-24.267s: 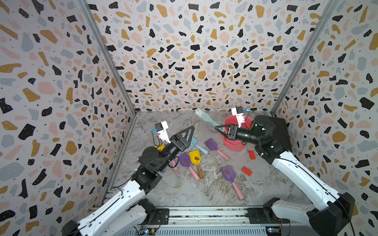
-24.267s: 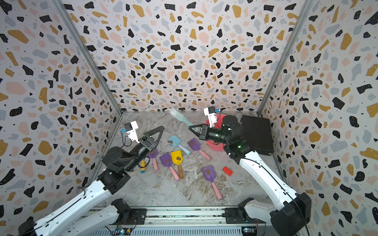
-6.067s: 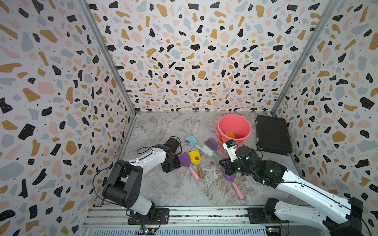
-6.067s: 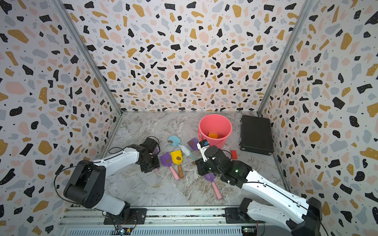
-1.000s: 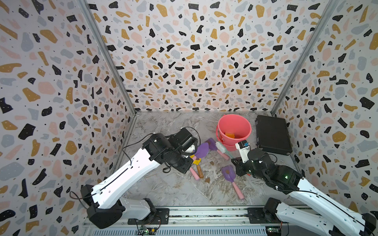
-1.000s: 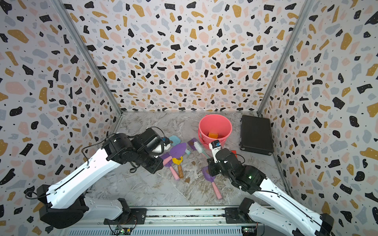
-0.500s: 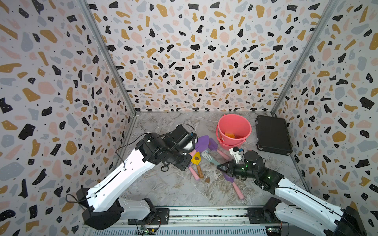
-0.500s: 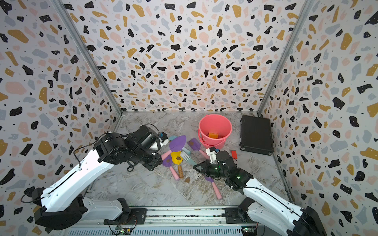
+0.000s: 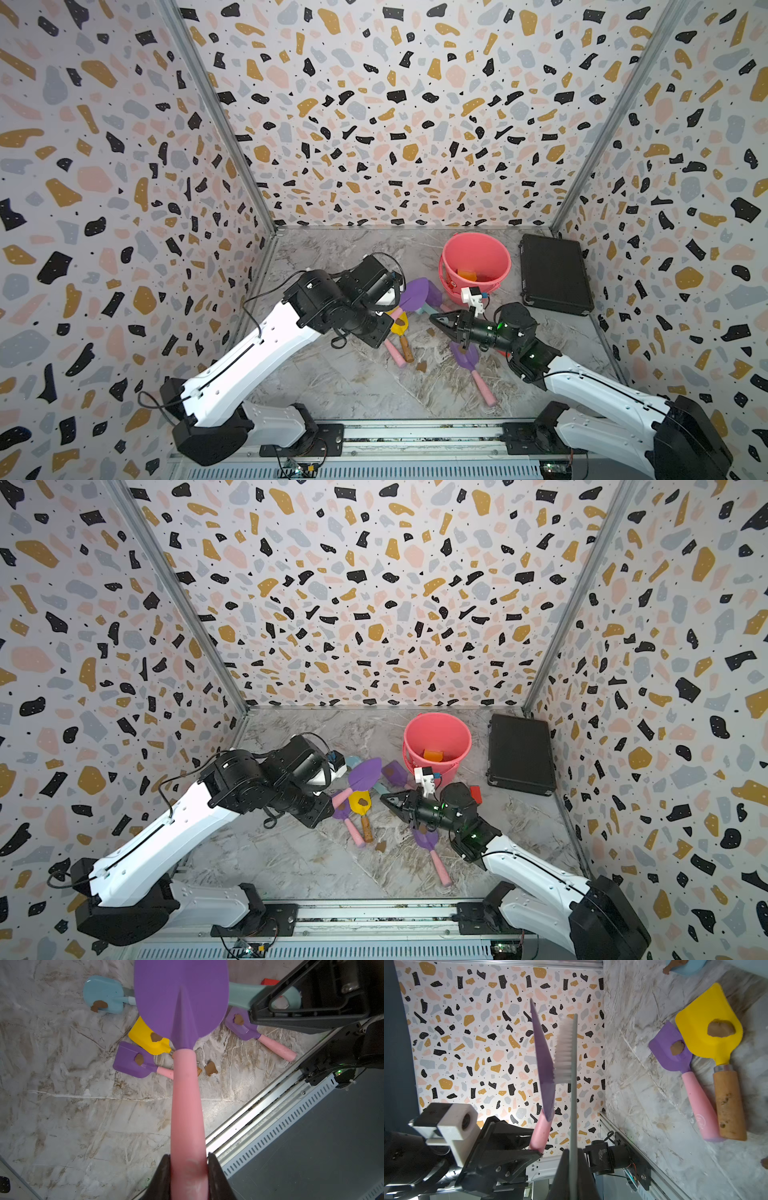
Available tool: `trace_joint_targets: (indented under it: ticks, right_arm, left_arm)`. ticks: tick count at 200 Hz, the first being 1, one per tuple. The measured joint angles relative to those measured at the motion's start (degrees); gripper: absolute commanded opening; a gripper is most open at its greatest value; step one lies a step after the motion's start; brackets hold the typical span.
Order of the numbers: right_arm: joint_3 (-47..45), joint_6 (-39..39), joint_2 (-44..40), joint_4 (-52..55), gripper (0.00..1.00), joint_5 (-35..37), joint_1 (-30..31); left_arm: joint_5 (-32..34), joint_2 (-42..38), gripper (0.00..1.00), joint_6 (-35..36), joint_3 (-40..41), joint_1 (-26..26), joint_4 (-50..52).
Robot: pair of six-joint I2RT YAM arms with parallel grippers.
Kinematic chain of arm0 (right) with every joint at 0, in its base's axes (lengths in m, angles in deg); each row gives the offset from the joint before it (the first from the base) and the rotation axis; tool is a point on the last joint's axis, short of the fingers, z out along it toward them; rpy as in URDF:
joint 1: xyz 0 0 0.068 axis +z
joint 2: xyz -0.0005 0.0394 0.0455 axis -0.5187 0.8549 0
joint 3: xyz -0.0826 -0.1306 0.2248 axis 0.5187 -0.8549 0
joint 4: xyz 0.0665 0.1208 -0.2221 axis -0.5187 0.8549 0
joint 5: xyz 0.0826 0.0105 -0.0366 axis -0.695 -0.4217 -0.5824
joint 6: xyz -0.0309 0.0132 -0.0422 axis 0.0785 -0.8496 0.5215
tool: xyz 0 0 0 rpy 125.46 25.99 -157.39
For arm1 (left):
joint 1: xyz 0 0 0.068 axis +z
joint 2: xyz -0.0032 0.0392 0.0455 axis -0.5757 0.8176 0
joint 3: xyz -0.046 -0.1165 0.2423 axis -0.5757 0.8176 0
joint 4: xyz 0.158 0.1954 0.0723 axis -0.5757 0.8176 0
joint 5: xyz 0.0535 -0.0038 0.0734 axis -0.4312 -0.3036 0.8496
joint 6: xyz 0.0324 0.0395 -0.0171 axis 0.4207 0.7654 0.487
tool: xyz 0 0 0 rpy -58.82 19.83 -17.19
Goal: Brush the soil off the hand trowel and place it into the bucket
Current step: Brush off the soil from the hand trowel.
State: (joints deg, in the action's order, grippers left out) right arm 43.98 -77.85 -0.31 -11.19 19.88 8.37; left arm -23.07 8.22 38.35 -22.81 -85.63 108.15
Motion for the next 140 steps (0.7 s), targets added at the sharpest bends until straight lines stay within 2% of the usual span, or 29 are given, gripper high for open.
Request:
trace_joint_targets:
  ticks: [76,140]
  right_arm:
    - [-1.5,-1.9,-5.2,0.7,0.0,-1.7,-9.3]
    - [-1.5,8.4,-10.4,15.3,0.0,-6.7,-11.4]
  left_arm:
    - [-2.0,-2.1,0.0,-0.2,1.9,0.0,0.5]
    - [-1.8,-3.1,0.0,-1.1,-2.0,0.0,0.6]
